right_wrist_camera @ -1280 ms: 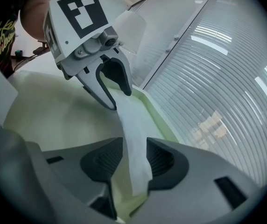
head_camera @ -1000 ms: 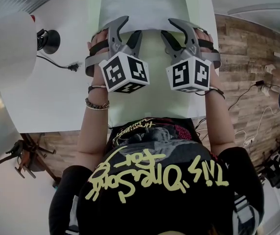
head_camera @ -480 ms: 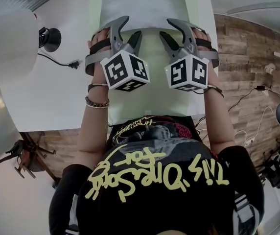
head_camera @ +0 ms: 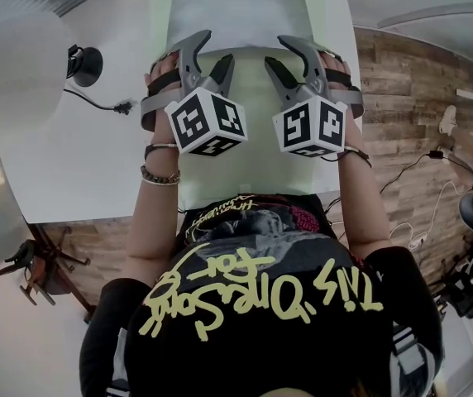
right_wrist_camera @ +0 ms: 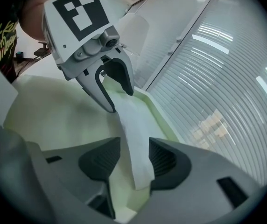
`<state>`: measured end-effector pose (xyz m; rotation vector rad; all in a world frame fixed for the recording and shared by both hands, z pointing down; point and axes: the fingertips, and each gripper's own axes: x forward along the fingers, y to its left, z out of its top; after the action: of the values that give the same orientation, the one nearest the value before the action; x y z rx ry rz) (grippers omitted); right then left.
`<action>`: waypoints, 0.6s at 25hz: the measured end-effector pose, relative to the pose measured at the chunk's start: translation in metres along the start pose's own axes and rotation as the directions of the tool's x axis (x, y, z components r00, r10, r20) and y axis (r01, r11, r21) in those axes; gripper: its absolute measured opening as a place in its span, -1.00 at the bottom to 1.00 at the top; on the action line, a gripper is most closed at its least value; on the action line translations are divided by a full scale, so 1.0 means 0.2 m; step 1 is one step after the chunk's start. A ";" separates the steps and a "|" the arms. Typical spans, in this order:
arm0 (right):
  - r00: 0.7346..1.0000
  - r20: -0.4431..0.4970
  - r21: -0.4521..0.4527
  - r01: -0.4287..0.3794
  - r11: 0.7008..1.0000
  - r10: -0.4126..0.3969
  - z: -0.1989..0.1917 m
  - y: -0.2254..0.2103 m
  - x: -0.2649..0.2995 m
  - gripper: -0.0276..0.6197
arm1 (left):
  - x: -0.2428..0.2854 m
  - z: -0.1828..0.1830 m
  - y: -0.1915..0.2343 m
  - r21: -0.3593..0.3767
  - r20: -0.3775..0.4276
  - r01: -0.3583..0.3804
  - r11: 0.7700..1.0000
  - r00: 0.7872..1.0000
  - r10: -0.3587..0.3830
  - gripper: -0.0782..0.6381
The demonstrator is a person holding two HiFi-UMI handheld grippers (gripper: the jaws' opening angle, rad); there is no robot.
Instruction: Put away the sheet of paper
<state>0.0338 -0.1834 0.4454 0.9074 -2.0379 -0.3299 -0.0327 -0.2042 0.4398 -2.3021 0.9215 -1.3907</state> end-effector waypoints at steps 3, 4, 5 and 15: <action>1.000 0.013 0.021 0.012 1.000 -0.012 0.01 0.00 -0.03 -0.36 | -0.02 0.01 -0.01 -0.015 0.010 -0.011 1.000 1.000 0.011 -0.11; 1.000 0.016 0.031 0.015 0.999 -0.015 0.01 0.00 -0.04 -0.36 | -0.02 0.01 -0.01 -0.019 0.012 -0.014 1.000 1.000 0.015 -0.11; 1.000 0.019 0.040 0.017 0.999 -0.018 0.02 0.00 -0.05 -0.36 | -0.03 0.01 -0.01 -0.023 0.015 -0.018 1.000 1.000 0.019 -0.11; 0.997 0.039 0.078 0.065 0.995 -0.069 0.05 0.00 -0.12 -0.37 | -0.10 0.02 0.01 -0.067 0.044 -0.057 0.996 0.997 0.060 -0.12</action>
<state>0.0355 -0.1670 0.4250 1.0254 -2.0734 -0.3115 -0.0359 -0.1919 0.4225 -2.3251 1.0262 -1.2965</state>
